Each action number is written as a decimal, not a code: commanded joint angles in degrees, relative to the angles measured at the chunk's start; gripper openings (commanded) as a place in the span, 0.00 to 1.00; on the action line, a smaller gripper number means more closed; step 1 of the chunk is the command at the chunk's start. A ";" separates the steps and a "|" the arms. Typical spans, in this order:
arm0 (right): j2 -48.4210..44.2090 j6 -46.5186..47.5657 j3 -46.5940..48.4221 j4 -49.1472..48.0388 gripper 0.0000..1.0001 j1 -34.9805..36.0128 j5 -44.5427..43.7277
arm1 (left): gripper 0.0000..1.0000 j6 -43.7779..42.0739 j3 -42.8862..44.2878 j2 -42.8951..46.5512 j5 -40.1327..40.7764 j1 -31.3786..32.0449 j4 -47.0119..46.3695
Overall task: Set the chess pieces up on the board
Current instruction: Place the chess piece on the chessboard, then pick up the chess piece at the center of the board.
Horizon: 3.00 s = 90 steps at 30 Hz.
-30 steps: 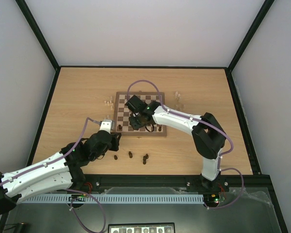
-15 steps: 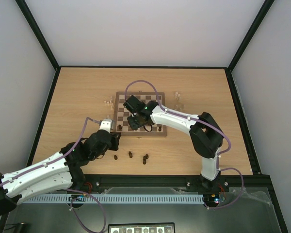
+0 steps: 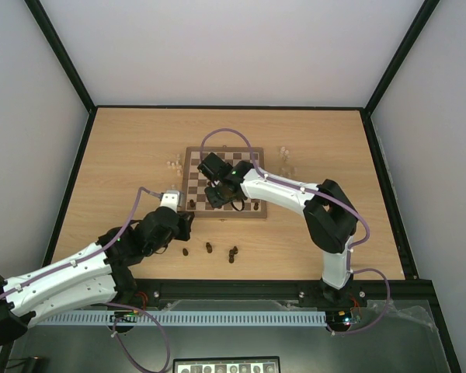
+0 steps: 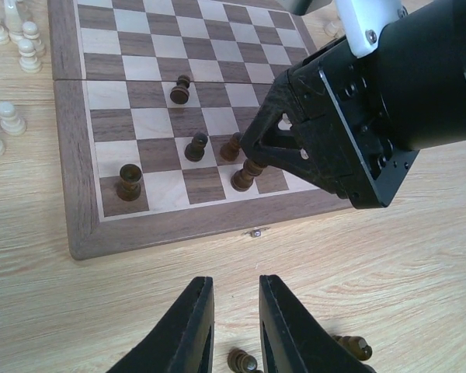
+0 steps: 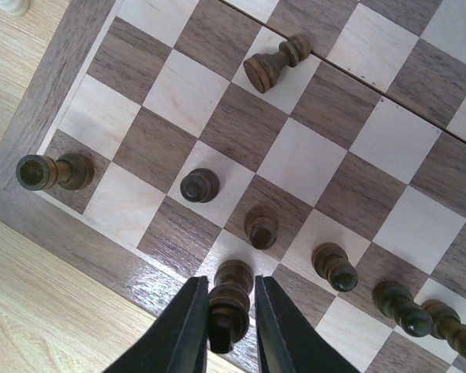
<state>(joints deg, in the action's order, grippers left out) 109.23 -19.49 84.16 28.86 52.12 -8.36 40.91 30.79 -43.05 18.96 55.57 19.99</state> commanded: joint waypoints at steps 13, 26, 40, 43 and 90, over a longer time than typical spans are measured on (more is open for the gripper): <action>-1.75 1.27 1.87 4.17 0.28 0.29 1.33 | 0.29 -0.47 -0.49 -0.57 -0.31 -0.73 -1.44; -2.06 1.36 1.21 5.07 0.19 0.27 1.39 | 0.29 -0.43 -0.60 -0.98 -0.59 -0.82 -1.89; -3.15 1.21 1.59 5.91 0.21 0.27 1.43 | 0.29 -0.58 -0.62 -1.39 -0.77 -0.83 -2.36; -3.77 1.18 1.79 6.06 0.26 0.27 1.46 | 0.29 -0.73 -0.44 -1.83 -0.77 -0.90 -2.58; -18.02 -19.90 -22.55 6.64 0.32 21.18 -6.02 | 1.00 2.82 2.45 7.14 -1.91 -2.22 5.15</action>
<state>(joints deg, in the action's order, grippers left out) 90.30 -38.33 59.59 32.73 72.88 -12.56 43.57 32.95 -36.23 17.52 53.69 24.84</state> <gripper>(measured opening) 0.323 0.994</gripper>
